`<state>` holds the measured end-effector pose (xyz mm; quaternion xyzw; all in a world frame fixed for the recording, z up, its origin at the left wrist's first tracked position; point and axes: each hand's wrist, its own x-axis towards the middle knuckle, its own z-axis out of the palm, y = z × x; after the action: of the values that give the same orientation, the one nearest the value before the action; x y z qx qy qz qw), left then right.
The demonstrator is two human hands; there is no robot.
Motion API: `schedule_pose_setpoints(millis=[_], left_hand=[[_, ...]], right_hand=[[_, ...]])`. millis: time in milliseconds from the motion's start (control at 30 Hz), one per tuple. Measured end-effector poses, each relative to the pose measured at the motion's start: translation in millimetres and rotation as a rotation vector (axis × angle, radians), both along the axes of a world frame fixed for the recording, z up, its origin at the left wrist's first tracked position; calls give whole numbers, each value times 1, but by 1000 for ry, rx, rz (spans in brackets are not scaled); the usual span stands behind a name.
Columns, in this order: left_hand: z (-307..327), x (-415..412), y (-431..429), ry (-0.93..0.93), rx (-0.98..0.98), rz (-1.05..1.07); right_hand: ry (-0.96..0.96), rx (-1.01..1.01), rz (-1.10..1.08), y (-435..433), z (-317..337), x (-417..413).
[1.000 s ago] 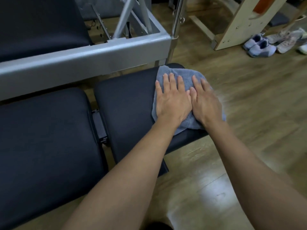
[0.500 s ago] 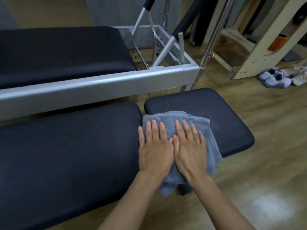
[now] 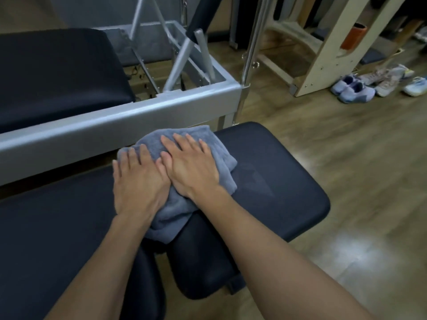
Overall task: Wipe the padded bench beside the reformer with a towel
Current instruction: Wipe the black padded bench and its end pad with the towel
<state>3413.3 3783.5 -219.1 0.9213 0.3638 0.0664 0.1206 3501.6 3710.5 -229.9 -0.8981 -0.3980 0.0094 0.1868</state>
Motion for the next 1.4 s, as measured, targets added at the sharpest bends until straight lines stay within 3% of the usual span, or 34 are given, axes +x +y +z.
schedule_pose_setpoints(millis=[267, 500, 667, 867, 1000, 1100, 1233, 1400], left_hand=[[9, 29, -26, -13, 0, 27], [8, 115, -129, -4, 79, -196], [2, 127, -157, -45, 123, -321], [9, 88, -166, -22, 121, -380], [13, 54, -179, -31, 45, -408], [8, 23, -174, -48, 28, -421], [8, -34, -131, -50, 57, -386], [5, -85, -64, -30, 39, -194]], right_hand=[[1, 64, -28, -26, 0, 28], [1, -28, -251, -145, 11, 93], [107, 1, -432, -180, 13, 89], [51, -138, -584, -187, 9, 48], [-53, -105, -653, -199, 7, 6], [-30, -96, -665, -192, 2, -25], [-2, -120, -580, -150, 4, -78], [-30, -128, -343, -73, 6, -108]])
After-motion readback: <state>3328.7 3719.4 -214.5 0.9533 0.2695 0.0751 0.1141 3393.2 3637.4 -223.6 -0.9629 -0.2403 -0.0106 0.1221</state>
